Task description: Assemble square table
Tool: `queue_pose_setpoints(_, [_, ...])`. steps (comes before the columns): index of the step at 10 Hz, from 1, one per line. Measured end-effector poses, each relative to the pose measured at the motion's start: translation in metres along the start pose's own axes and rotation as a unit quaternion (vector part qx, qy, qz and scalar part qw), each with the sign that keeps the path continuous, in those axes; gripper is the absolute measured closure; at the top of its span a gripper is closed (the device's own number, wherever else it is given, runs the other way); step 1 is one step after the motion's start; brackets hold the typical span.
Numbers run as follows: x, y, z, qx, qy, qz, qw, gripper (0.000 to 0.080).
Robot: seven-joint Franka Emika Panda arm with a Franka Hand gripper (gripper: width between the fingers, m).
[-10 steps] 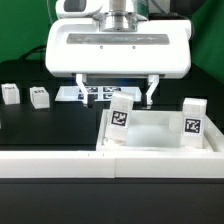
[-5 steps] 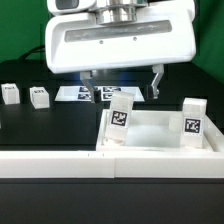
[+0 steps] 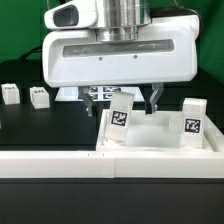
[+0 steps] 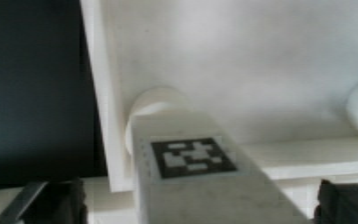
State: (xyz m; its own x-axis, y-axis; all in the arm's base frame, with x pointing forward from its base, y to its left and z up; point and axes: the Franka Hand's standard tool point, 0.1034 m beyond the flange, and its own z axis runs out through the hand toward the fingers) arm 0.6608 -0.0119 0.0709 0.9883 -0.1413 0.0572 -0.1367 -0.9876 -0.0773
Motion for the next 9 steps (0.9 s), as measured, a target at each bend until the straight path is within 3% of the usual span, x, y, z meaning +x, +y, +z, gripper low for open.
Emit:
queue_pose_setpoints(3, [0.0001, -0.0003, -0.0001, 0.000, 0.000, 0.011, 1.000, 0.0178])
queue_pose_setpoints(5, [0.0000, -0.0007, 0.0000, 0.001, 0.000, 0.054, 0.999, 0.0518])
queue_pose_setpoints(9, [-0.0001, -0.0018, 0.0004, 0.004, -0.001, 0.199, 0.980, 0.0515])
